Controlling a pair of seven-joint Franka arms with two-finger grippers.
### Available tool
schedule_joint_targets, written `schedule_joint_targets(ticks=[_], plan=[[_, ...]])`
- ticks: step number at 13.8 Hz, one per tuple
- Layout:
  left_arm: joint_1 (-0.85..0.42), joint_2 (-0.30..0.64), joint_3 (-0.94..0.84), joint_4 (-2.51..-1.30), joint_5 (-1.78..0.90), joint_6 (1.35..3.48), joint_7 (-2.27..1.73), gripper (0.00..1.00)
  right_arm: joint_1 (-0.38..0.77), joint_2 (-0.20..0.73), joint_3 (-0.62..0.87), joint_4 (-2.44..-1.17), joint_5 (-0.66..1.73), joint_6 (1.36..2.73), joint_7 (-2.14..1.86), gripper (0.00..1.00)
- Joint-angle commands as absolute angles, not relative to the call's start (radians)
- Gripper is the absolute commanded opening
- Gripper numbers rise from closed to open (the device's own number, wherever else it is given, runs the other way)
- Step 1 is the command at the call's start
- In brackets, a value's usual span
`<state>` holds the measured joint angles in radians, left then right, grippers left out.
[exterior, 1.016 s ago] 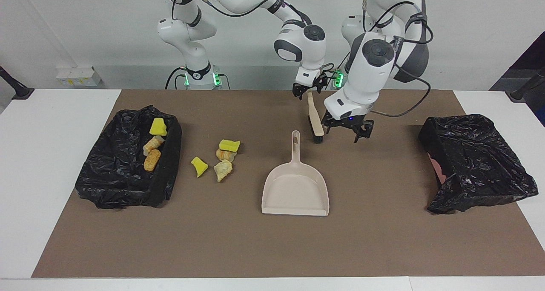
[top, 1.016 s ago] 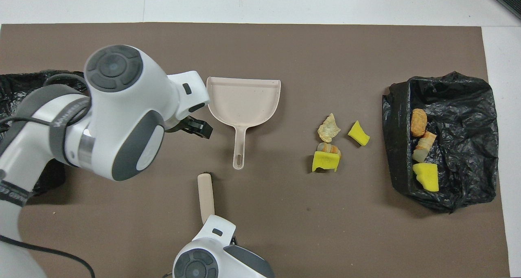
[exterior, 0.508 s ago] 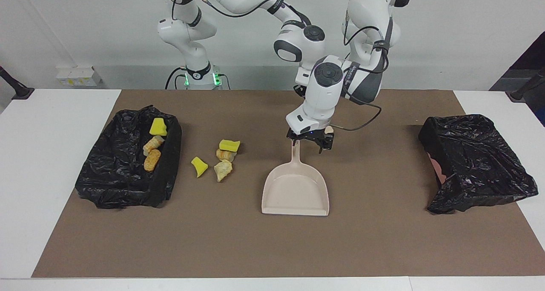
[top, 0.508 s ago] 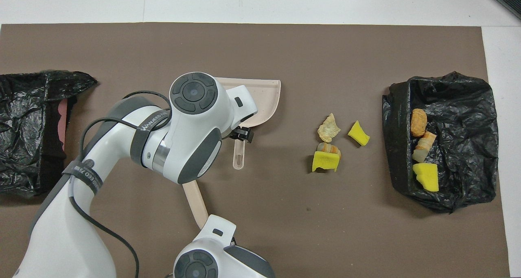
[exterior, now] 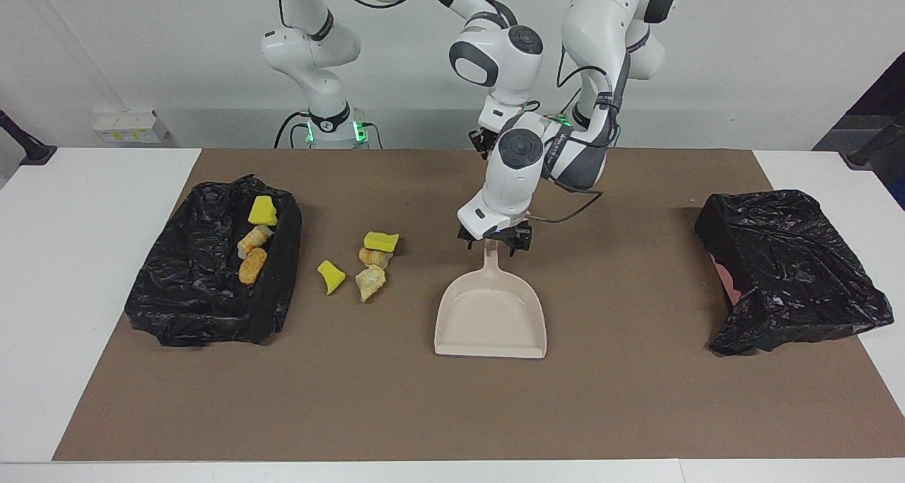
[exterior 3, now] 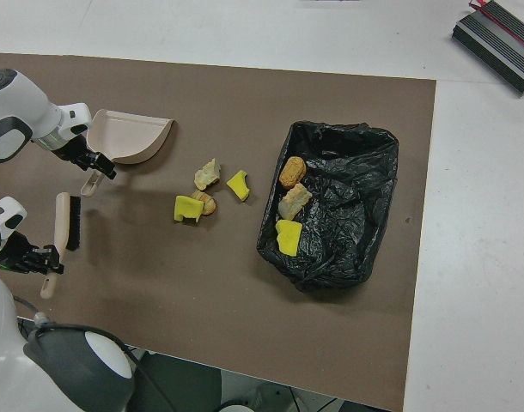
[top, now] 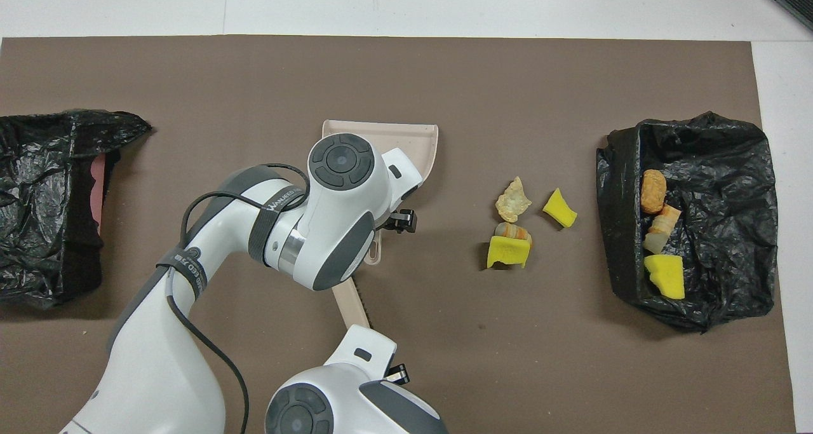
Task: Sweep and dump trash in bin
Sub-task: 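Grasp the brush handle with the right gripper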
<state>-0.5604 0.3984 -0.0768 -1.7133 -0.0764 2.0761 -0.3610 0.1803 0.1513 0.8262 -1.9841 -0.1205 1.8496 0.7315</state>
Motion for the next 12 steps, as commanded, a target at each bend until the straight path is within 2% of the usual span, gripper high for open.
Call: schedule_joint_targets(ticks=[1, 2, 5, 8, 12], plan=[[-0.569, 0.385, -0.061, -1.736, -0.089, 2.094, -0.371, 0.18, 0.127, 0.042, 0.821, -2.037, -0.112, 1.728, 0.639, 0.00], [-0.566, 0.385, -0.061, -1.736, -0.092, 2.095, -0.367, 0.00, 0.115, 0.017, 0.819, -2.066, -0.106, 1.712, 0.618, 0.00], [-0.554, 0.390, -0.061, -1.736, -0.092, 2.082, -0.345, 0.00, 0.109, -0.018, 0.747, -2.085, -0.106, 1.622, 0.582, 0.00], [-0.542, 0.379, -0.058, -1.720, -0.087, 2.068, -0.333, 0.00, 0.109, -0.122, 0.577, -2.088, -0.106, 1.579, 0.441, 0.00], [-0.491, 0.336, -0.049, -1.720, -0.081, 2.034, -0.126, 0.00, 0.066, -0.111, 0.437, -2.091, -0.162, 1.633, 0.362, 0.00]])
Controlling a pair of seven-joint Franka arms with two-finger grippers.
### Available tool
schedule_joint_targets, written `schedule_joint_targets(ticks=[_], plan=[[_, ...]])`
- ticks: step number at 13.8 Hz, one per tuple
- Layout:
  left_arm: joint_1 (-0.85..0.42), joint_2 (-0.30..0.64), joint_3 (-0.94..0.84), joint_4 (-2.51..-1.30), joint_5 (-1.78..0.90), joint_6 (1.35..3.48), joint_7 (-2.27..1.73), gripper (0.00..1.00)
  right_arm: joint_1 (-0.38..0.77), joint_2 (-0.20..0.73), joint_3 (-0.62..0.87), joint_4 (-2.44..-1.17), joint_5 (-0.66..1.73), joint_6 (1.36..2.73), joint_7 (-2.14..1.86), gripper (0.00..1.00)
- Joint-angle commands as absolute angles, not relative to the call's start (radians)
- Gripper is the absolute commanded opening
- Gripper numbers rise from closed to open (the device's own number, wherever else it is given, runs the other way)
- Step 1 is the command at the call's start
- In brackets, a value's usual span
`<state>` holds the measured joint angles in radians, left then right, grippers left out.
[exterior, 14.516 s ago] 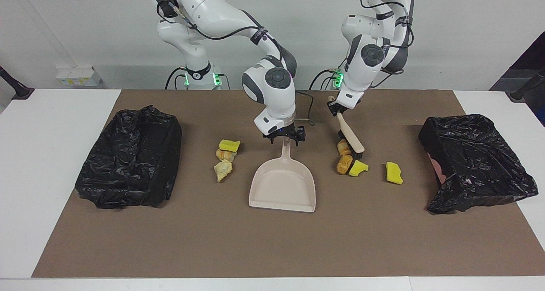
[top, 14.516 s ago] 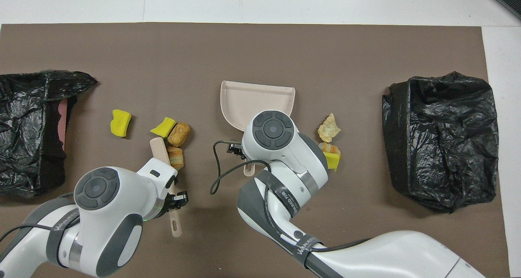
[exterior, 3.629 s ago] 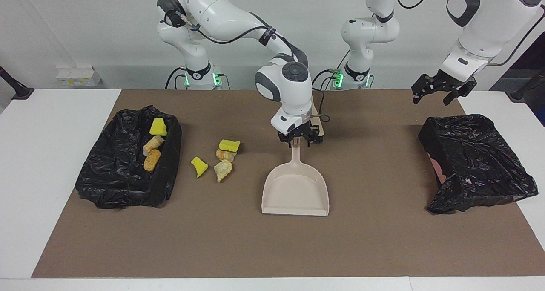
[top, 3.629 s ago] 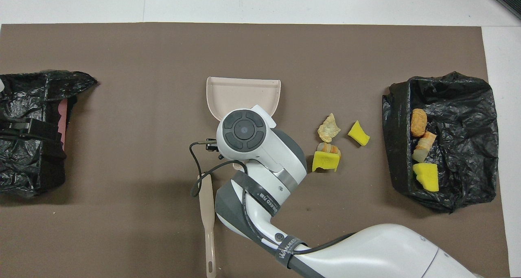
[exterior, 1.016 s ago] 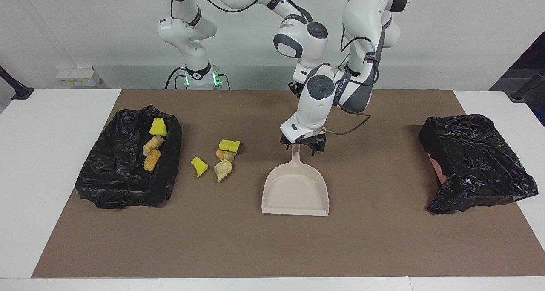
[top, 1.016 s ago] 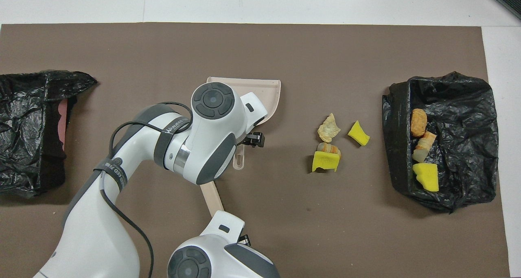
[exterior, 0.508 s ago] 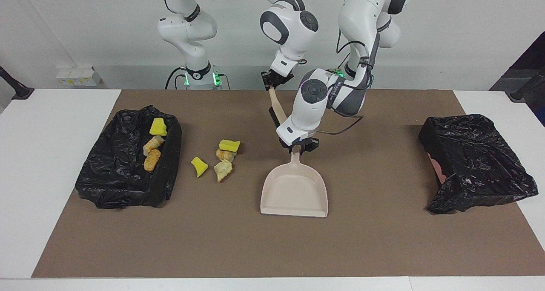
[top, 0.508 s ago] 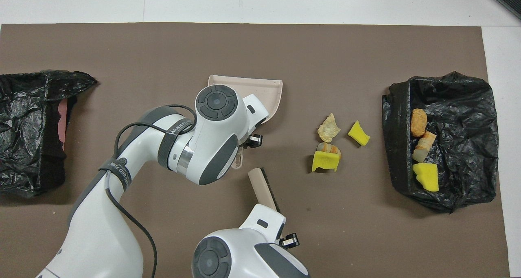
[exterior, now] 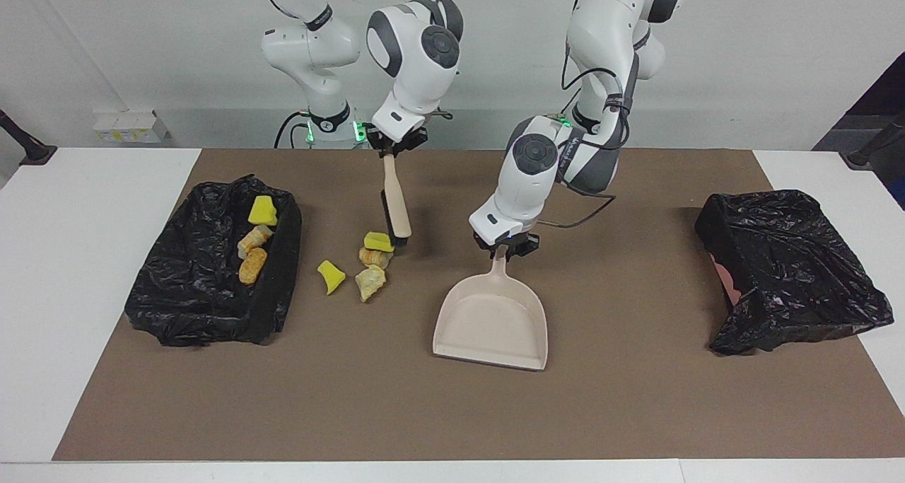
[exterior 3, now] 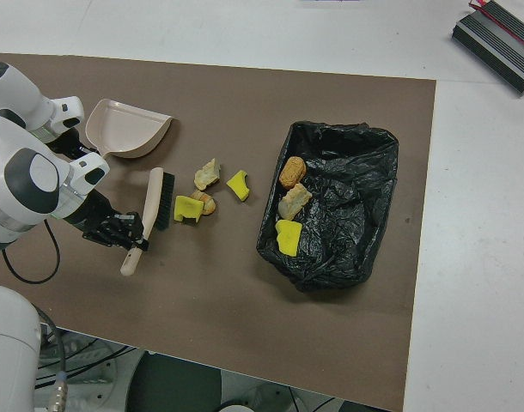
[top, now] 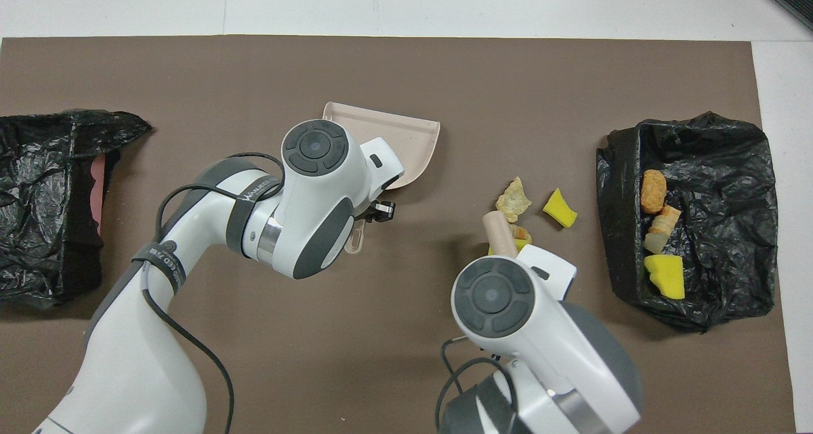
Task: Sweep and dump trash in bin
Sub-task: 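Grasp the brush handle with the right gripper, then sweep the remaining pieces toward the dustpan with the right gripper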
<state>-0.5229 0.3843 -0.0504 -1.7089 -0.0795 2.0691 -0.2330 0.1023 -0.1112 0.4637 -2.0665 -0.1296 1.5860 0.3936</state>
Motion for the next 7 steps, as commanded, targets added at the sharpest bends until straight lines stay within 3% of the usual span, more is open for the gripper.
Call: schedule_joint_targets(ticks=[1, 4, 7], plan=[[-0.471, 0.324, -0.049, -1.720, -0.080, 2.011, -0.051, 0.00, 0.051, -0.101, 0.414, -2.103, -0.187, 1.678, 0.329, 0.00], [-0.407, 0.302, -0.048, -1.726, -0.078, 1.942, 0.218, 0.00, 0.037, -0.092, 0.267, -2.166, -0.254, 1.820, 0.160, 0.00], [-0.376, 0.293, -0.046, -1.735, -0.075, 1.921, 0.493, 0.00, 0.037, -0.020, 0.216, -2.168, -0.273, 1.906, 0.146, 0.00]])
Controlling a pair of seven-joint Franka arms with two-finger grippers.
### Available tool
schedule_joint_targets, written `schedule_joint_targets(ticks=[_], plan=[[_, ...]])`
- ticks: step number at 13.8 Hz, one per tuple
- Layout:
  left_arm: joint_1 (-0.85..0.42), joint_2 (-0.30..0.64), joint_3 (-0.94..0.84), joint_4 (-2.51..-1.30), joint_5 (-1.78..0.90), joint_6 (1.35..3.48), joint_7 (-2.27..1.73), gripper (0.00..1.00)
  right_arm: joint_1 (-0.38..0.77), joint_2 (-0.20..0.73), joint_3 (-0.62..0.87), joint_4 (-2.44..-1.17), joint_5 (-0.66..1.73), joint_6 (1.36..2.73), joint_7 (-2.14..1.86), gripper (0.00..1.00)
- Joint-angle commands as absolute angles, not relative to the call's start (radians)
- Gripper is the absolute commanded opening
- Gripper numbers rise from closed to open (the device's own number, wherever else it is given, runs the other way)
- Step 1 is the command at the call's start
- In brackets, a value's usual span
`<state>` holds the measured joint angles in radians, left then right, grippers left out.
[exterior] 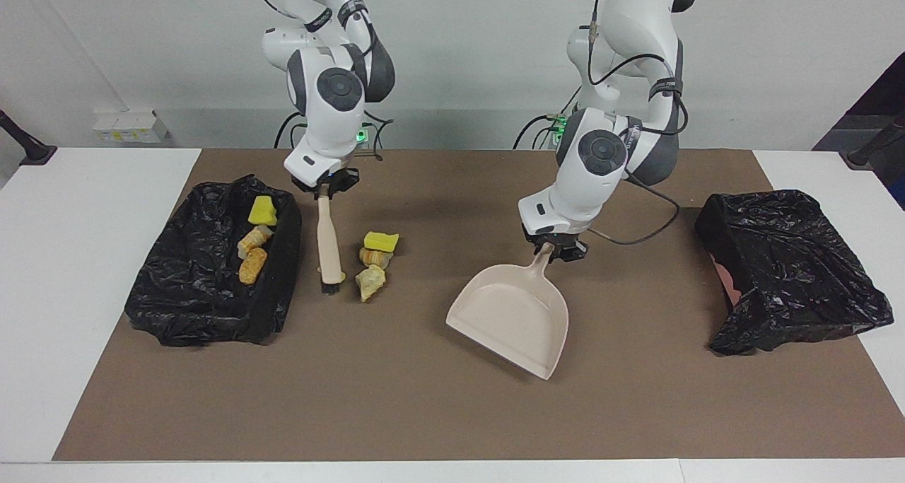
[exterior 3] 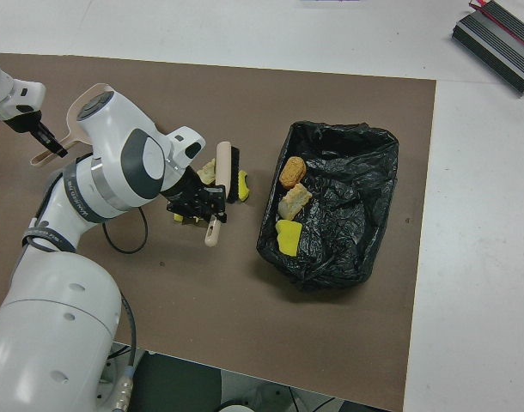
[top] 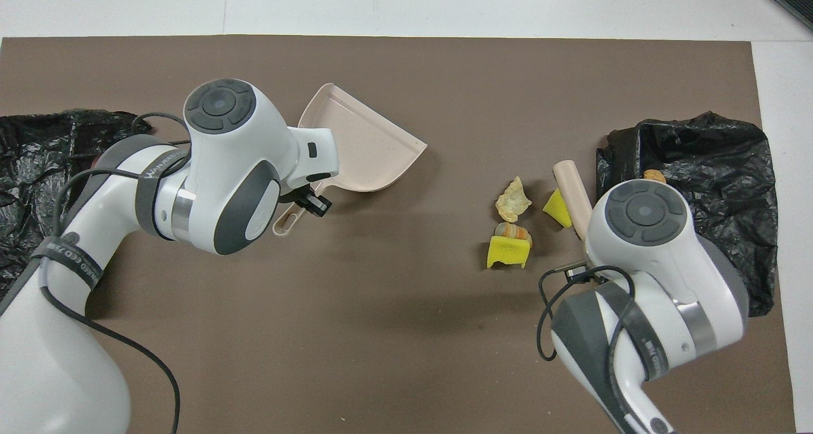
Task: Sweep and dump trash in bin
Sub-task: 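Sweep the remaining pieces toward the dustpan with the right gripper, then brush the pieces into the dustpan held by the left gripper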
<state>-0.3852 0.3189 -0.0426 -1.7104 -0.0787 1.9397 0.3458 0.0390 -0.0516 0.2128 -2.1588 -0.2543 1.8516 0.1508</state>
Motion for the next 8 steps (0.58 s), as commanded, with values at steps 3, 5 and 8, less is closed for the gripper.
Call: schedule_joint_targets(ticks=[3, 5, 8], plan=[[-0.386, 0.287, -0.048, -1.743, 0.009, 1.920, 0.815, 0.00, 0.038, 0.050, 0.219, -2.174, -0.270, 1.966, 0.202, 0.00], [-0.396, 0.281, -0.049, -1.750, 0.041, 1.922, 0.890, 0.00, 0.052, 0.064, 0.225, -2.175, -0.230, 1.973, 0.230, 0.00], [-0.498, 0.229, -0.051, -1.828, 0.188, 1.954, 0.888, 0.00, 0.103, 0.071, 0.229, -2.175, 0.002, 1.956, 0.227, 0.00]])
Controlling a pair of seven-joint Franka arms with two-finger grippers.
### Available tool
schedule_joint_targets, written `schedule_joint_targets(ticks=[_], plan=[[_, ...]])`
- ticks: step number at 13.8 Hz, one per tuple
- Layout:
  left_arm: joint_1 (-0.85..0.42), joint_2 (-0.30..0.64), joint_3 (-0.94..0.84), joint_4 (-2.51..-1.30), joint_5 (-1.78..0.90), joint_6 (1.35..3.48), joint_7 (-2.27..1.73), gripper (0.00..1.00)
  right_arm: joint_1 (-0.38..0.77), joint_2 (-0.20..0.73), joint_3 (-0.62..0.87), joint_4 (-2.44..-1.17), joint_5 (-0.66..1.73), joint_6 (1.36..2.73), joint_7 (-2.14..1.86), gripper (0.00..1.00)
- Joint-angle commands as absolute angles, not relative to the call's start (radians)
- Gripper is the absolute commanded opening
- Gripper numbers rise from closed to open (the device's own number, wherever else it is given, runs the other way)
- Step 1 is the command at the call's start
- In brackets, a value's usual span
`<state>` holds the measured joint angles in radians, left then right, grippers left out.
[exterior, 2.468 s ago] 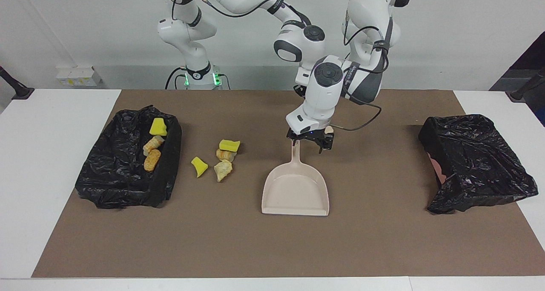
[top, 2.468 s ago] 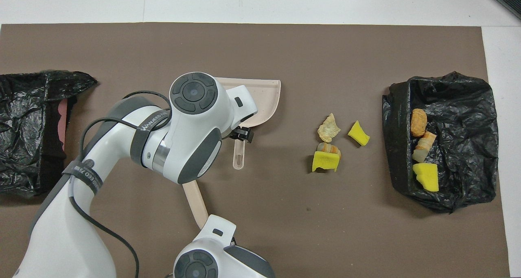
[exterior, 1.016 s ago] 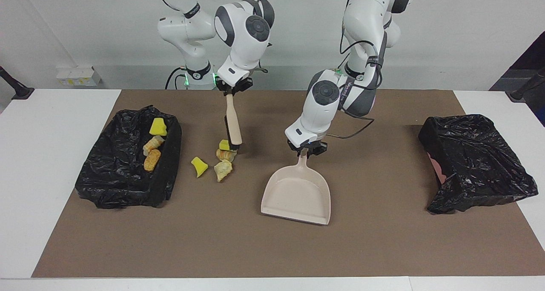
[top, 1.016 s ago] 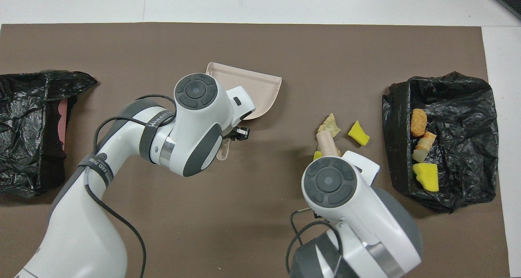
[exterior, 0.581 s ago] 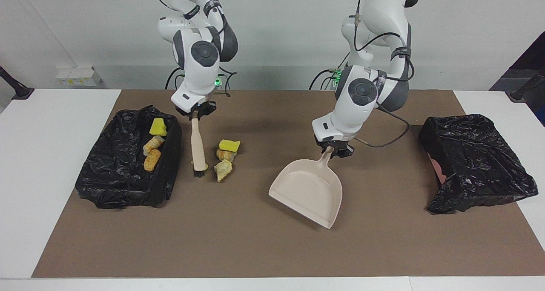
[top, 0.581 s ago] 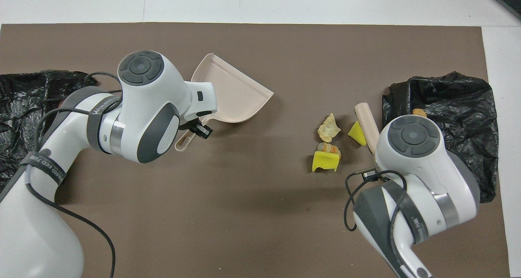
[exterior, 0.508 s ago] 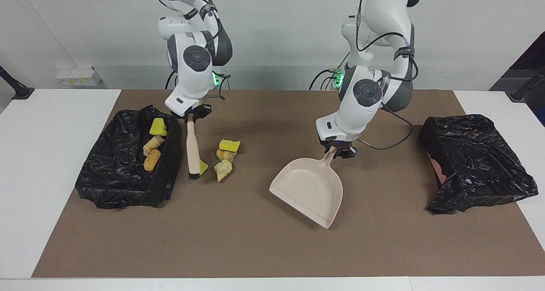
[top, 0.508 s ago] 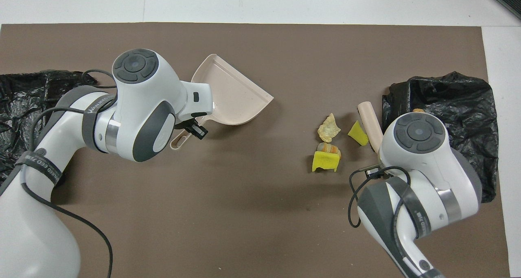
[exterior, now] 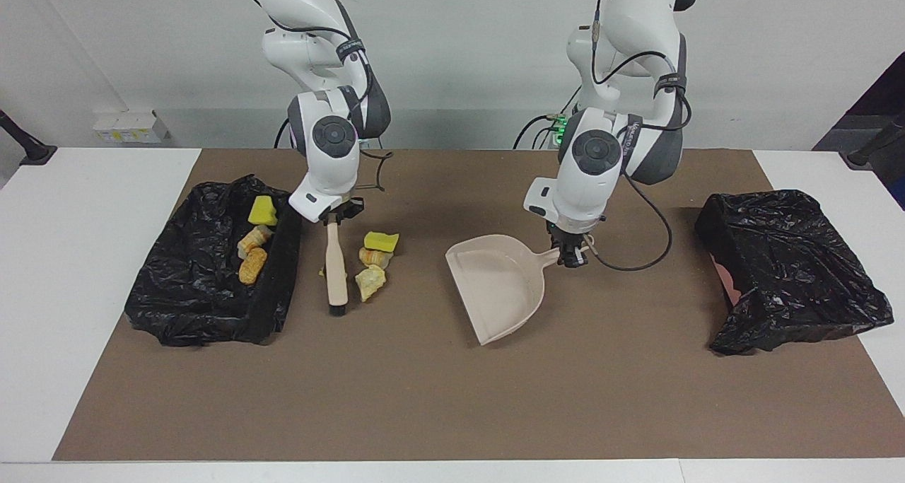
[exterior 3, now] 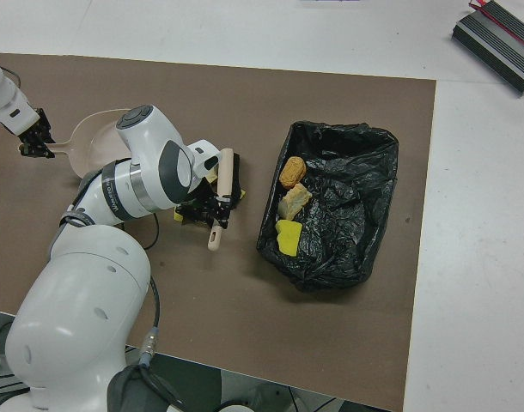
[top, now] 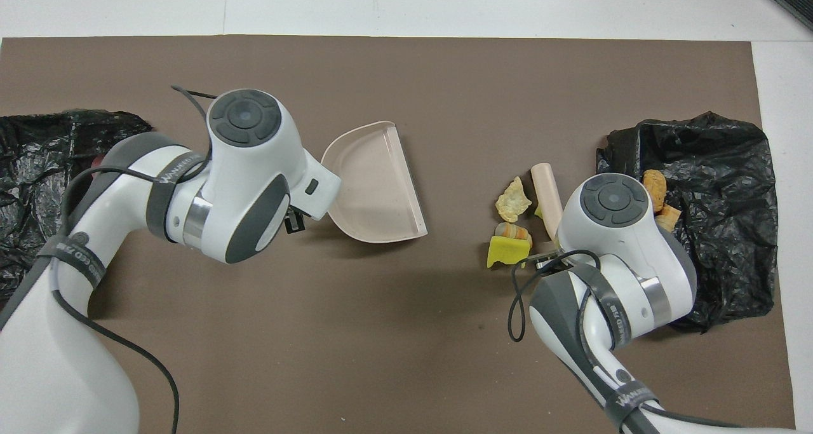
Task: Sweep and dump trash in bin
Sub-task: 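Brush the pieces into the dustpan held by the left gripper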
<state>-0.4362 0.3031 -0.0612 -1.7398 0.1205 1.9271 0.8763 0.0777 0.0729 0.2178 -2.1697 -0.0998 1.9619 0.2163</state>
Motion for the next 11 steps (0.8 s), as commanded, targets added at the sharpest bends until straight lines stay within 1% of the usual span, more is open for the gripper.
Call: schedule_joint_targets(ticks=[1, 3, 4, 6, 8, 11], plan=[[-0.500, 0.219, -0.054, -1.848, 0.187, 1.950, 0.888, 0.00, 0.127, 0.077, 0.230, -2.175, 0.043, 1.956, 0.236, 0.00], [-0.547, 0.206, -0.054, -1.893, 0.187, 1.956, 0.870, 0.00, 0.164, 0.090, 0.238, -2.175, 0.102, 1.957, 0.236, 0.00], [-0.551, 0.203, -0.055, -1.916, 0.187, 1.963, 0.826, 0.00, 0.172, 0.110, 0.256, -2.174, 0.130, 1.963, 0.238, 0.00], [-0.574, 0.190, -0.058, -1.945, 0.186, 1.979, 0.778, 0.00, 0.170, 0.129, 0.322, -2.160, 0.196, 1.968, 0.238, 0.00], [-0.584, 0.190, -0.058, -1.972, 0.186, 2.005, 0.762, 0.00, 0.170, 0.130, 0.347, -2.155, 0.308, 1.964, 0.227, 0.00], [-0.584, 0.192, -0.058, -2.005, 0.183, 2.060, 0.755, 0.00, 0.172, 0.161, 0.400, -2.068, 0.438, 1.933, 0.242, 0.00]])
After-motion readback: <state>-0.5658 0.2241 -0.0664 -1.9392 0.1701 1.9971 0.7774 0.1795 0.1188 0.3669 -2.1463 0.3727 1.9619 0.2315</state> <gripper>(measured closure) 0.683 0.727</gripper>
